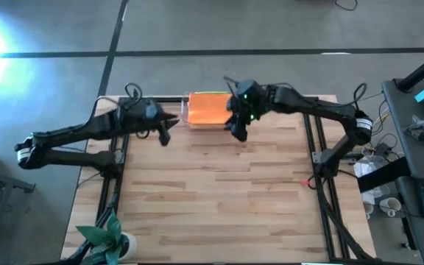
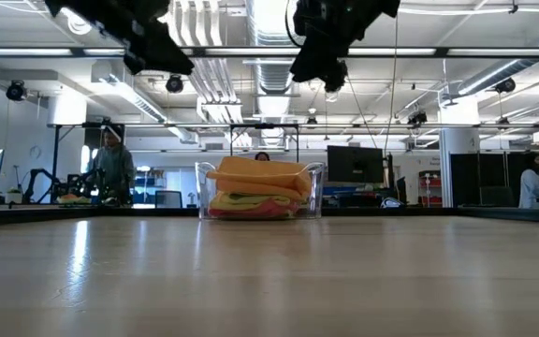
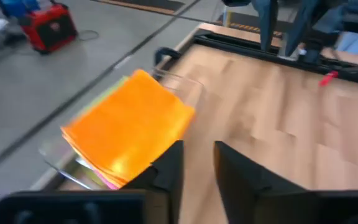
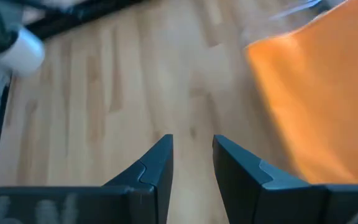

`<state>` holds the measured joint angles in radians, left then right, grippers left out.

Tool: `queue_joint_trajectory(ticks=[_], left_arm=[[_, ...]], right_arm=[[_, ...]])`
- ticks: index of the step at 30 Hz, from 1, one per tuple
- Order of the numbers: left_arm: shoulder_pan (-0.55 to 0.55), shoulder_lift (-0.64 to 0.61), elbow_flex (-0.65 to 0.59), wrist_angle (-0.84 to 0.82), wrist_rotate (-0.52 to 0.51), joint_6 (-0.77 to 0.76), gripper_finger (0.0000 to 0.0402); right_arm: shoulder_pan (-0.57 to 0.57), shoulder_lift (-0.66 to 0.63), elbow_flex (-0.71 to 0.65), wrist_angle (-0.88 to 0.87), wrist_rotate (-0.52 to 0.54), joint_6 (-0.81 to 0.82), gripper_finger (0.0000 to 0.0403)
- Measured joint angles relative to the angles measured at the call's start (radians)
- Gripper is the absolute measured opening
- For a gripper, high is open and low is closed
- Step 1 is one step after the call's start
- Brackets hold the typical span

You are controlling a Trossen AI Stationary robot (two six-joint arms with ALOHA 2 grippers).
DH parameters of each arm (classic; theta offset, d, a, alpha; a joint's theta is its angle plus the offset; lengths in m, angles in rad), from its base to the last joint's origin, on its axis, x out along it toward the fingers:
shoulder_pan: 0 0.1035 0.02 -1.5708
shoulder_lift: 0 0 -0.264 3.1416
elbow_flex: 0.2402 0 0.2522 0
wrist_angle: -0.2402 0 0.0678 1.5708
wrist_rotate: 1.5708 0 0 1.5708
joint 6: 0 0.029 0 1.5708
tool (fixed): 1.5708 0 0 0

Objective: Fold microfiber towels
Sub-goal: Return to Home Position

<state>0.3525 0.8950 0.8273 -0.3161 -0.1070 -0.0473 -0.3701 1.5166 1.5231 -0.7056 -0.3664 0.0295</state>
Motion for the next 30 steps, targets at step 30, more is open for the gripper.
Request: queue_joint_trajectory(ticks=[30], left_arm=[[-0.178,-0.525,-0.687,0.499,-0.022,-0.341,0.0000]], right_arm=[[0.205,-0.015,-0.113,0.489,0.001,0.213,0.0105]])
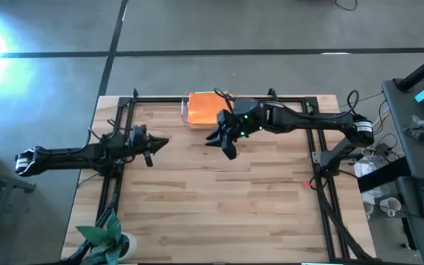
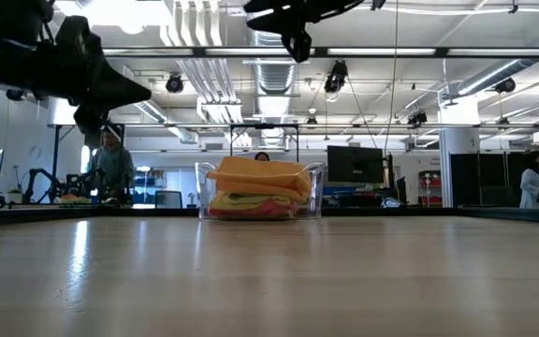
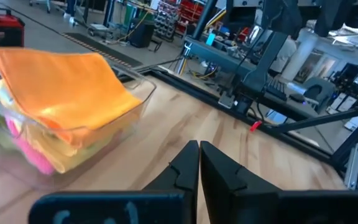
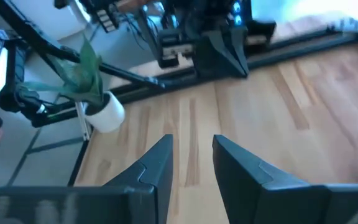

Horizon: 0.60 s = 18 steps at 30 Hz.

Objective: Fold microfiber towels
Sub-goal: Return to Home Position

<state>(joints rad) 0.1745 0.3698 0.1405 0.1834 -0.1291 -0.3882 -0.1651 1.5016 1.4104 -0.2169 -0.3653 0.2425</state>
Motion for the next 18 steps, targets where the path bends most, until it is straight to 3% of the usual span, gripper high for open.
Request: queue_joint_trajectory(ticks=[6,12,18], left_arm=[[0.000,-0.070,-0.094,0.058,0.007,-0.035,0.0000],[0.000,-0.137,-0.132,0.051,0.008,-0.051,0.0000],[0.000,-0.144,-0.132,0.044,0.007,-0.051,0.0000]], right_arm=[[-0.008,-0.064,0.000,-0.156,-0.001,-0.054,0.0105],[-0.050,-0.223,-0.001,-0.310,0.016,-0.109,0.0105],[-0.060,-0.465,-0.088,-0.340,0.213,-0.137,0.0105]])
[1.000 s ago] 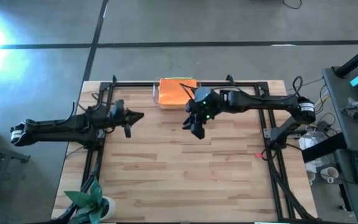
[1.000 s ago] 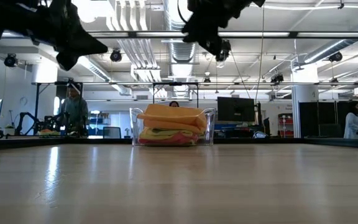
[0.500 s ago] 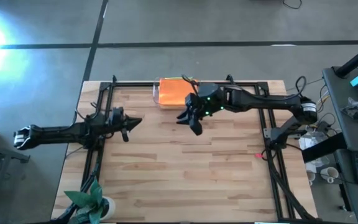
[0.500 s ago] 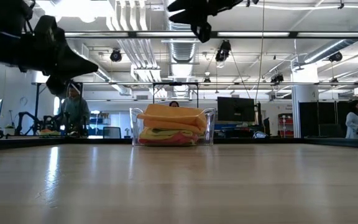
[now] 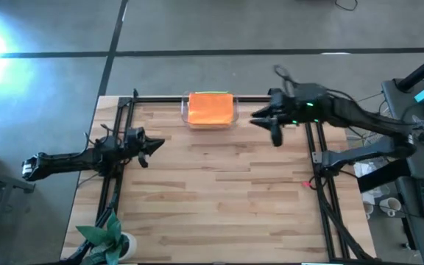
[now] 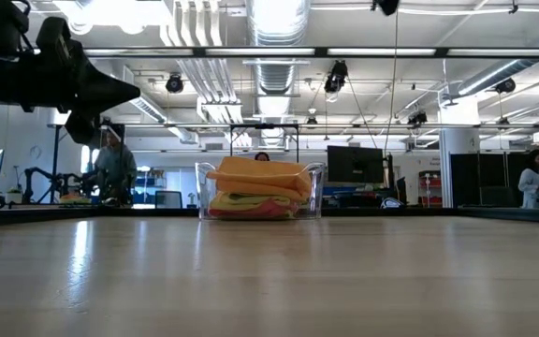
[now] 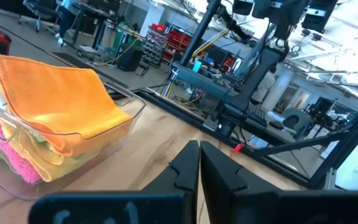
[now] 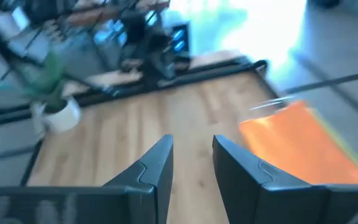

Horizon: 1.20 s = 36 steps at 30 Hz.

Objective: Fold microfiber towels
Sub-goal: Return to Home Position

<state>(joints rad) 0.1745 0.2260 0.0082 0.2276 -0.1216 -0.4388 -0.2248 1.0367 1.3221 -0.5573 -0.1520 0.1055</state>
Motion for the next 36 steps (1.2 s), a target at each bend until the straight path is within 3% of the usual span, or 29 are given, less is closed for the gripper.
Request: queue_joint_trajectory(ticks=[3,7,10,16,29,36], left_arm=[[0.000,0.001,0.000,0.000,0.000,0.000,0.0000],[0.000,0.000,0.000,0.000,0.000,0.000,0.0000],[0.000,0.000,0.000,0.000,0.000,0.005,0.0000],[0.000,-0.002,0.004,0.000,0.004,0.126,0.0000],[0.000,-0.075,0.006,0.004,0.004,0.138,0.0000],[0.000,-0.145,0.006,0.002,0.004,0.338,0.0000]], right_arm=[[0.033,-0.120,-0.144,0.099,0.044,0.048,0.0105],[0.084,-0.243,-0.408,0.362,0.048,0.131,0.0105],[0.105,-0.290,-0.583,0.533,0.049,0.206,0.0105],[0.109,-0.329,-0.819,0.715,0.048,0.315,0.0105],[0.109,-0.357,-1.124,1.030,0.050,0.420,0.0105],[0.109,-0.405,-1.210,1.072,0.050,0.441,0.0105]])
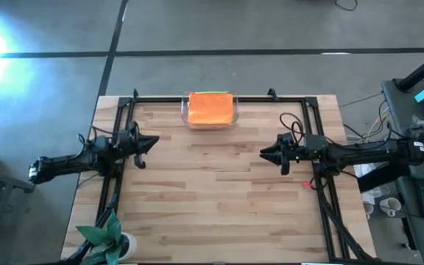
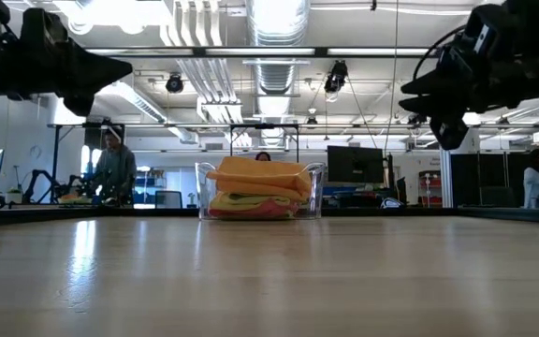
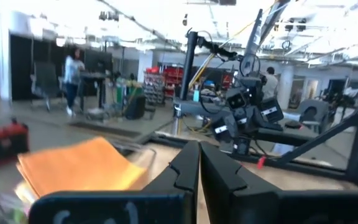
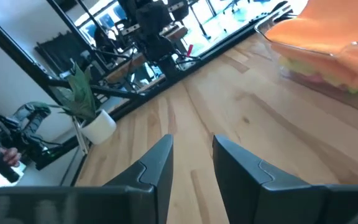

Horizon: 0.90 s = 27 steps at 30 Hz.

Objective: Fold microfiber towels
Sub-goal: Return to Home Position

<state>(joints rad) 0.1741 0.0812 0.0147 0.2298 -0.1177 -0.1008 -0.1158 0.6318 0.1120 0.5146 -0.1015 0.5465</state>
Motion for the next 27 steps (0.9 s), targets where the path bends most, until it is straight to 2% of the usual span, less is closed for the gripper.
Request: queue_joint_trajectory(ticks=[4,10,20,27], left_arm=[[0.000,-0.036,-0.001,0.000,0.000,0.059,0.0000],[0.000,-0.057,-0.002,-0.002,0.000,0.056,0.0000],[0.000,-0.015,-0.004,-0.025,0.000,0.056,0.0000],[0.000,-0.007,-0.005,-0.067,0.000,0.056,0.0000]], right_arm=[[-0.001,-0.070,-0.046,-0.002,0.012,0.003,0.0105],[-0.011,-0.198,-0.099,-0.037,0.108,-0.004,0.0105],[-0.011,-0.311,-0.099,-0.076,0.104,-0.062,0.0105],[-0.011,-0.455,-0.100,-0.153,0.104,-0.104,0.0105]])
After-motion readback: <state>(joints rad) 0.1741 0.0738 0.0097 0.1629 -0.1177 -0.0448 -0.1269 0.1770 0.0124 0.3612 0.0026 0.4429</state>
